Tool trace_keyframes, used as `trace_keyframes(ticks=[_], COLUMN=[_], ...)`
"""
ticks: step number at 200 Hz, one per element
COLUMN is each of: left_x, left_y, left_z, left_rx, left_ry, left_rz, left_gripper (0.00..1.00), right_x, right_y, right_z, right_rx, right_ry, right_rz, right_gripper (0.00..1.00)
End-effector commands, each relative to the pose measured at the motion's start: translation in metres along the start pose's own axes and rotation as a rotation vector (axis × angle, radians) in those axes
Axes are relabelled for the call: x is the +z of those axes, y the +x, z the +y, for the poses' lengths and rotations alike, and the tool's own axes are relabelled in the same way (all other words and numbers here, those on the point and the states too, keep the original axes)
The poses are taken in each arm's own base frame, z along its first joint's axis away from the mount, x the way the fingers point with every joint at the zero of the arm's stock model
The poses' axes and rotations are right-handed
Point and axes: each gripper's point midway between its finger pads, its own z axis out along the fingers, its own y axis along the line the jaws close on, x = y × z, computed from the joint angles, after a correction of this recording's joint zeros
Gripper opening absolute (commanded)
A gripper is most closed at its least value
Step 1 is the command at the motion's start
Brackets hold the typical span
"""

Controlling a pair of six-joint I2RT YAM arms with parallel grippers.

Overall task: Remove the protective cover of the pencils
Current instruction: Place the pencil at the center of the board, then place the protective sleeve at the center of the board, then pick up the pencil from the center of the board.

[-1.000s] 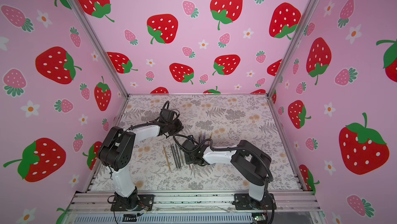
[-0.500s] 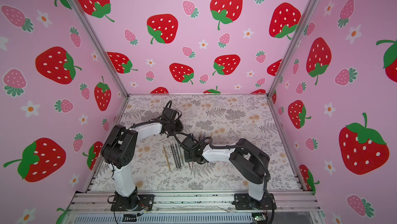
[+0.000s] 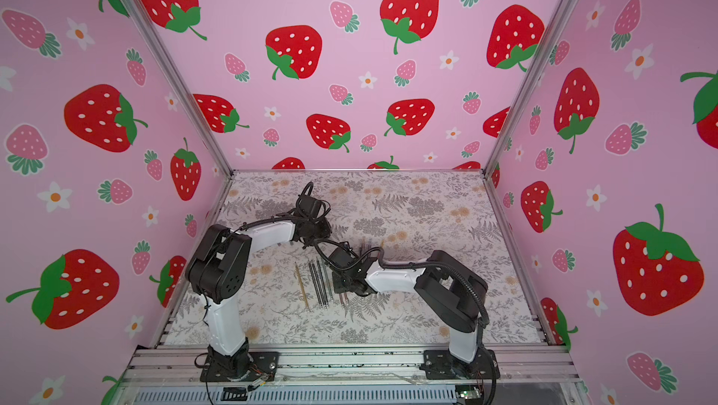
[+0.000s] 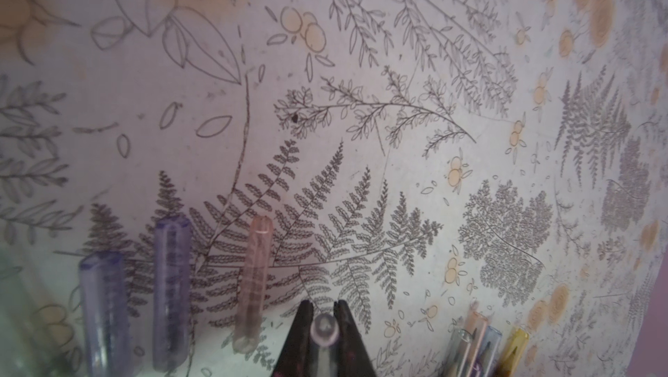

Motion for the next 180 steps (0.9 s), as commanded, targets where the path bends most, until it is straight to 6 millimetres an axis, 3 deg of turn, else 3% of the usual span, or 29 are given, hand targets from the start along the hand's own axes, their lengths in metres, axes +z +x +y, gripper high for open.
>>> trace_keyframes(ticks=[1, 37, 69, 118, 149, 180], left_x=[-0.001, 0.0, 0.0, -0.001, -0.004, -0.011], left_y=[-0.006, -0.007, -0.007, -0.006, -0.007, -0.008], left_z=[-0.002, 0.001, 0.001, -0.001, -0.003, -0.007], left_rx=[0.021, 0.023, 0.025, 0.024, 0.027, 0.029], left_ry=[-0.03, -0.05, -0.054, -0.045, -0.031, -0.014], left_rz=[-0.012, -0.017, -0.017, -0.018, -0.024, -0.032], left_gripper=[0.15, 0.2, 0.23, 0.23, 0.24, 0.27], right_x=[0.003, -0.002, -0.02, -0.05, -0.05, -0.043], right_y=[0.006, 0.002, -0.013, -0.025, -0.025, -0.026], right_z=[-0.006, -0.005, -0.004, -0.033, -0.048, -0.05], right_rx=[-0.005, -0.013, -0.039, -0.007, 0.025, 0.036], right_ry=[0.035, 0.037, 0.045, 0.18, 0.207, 0.206], right_rz=[0.038, 0.025, -0.015, -0.074, -0.066, -0.039], right_gripper=[0.19, 0.19, 0.19, 0.24, 0.24, 0.24])
